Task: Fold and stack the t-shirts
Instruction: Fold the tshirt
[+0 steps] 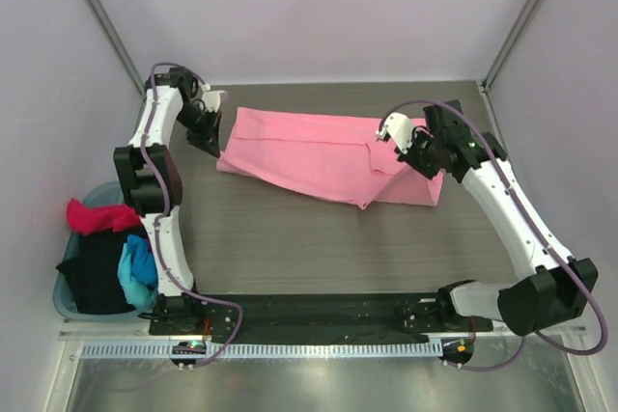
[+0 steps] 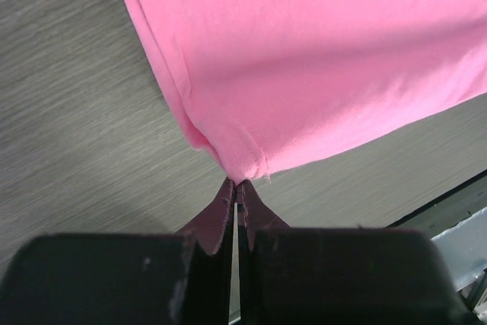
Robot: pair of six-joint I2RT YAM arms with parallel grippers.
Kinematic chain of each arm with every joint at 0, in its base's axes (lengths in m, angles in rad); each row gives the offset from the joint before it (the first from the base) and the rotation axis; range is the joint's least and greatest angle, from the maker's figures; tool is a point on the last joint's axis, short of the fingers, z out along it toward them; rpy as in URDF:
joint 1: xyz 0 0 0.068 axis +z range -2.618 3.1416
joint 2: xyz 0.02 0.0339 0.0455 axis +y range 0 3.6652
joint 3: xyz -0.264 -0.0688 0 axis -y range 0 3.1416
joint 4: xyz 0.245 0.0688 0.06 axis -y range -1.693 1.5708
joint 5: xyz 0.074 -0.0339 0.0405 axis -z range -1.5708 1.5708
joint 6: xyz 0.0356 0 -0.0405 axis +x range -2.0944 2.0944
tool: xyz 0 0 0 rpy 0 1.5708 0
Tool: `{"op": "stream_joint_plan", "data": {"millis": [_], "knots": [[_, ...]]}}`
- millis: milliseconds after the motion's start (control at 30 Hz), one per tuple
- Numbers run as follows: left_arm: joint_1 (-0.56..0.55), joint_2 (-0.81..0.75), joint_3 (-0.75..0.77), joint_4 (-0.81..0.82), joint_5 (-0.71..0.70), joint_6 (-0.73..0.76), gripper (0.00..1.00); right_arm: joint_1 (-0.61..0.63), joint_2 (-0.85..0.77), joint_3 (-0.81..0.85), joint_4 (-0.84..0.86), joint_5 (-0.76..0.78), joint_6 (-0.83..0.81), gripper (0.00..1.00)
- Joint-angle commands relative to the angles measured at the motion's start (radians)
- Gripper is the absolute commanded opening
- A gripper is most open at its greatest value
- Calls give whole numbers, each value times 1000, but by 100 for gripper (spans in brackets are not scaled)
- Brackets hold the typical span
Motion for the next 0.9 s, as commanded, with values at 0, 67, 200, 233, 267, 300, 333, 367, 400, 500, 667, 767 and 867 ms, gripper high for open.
{"op": "stream_joint_plan", "data": {"millis": [0, 67, 200, 233, 267, 300, 333, 367, 400, 500, 667, 767, 867], "knots": [[2, 26, 70, -104, 30, 6, 0, -29, 40, 78, 60, 25, -12, 1], [3, 54, 119, -108, 28, 1, 0, -58, 86, 109, 72, 23, -9, 1], [2, 106, 211, -105, 16, -2, 0, -109, 162, 149, 123, 20, -1, 1], [2, 117, 228, -104, 14, -3, 0, -119, 179, 164, 132, 17, 3, 1], [2, 146, 251, -102, 11, -5, 0, -130, 216, 176, 149, 9, 9, 1], [2, 158, 291, -102, 8, -9, 0, -145, 234, 198, 158, 8, 14, 1], [2, 173, 313, -104, 7, -11, 0, -152, 251, 210, 167, 5, 19, 1], [2, 198, 331, -101, 5, -12, 0, -155, 296, 221, 183, 5, 22, 1], [0, 210, 359, -96, 7, -17, 0, -161, 314, 247, 190, 3, 23, 1], [-1, 246, 388, -79, 11, -22, 0, -167, 401, 310, 217, 0, 40, 1], [-6, 276, 429, -49, 27, -37, 0, -179, 521, 412, 235, -4, 63, 1], [-6, 292, 460, -21, 27, -49, 0, -186, 593, 475, 238, -3, 69, 1], [-6, 305, 485, 8, 22, -63, 0, -193, 653, 535, 243, 2, 77, 1]]}}
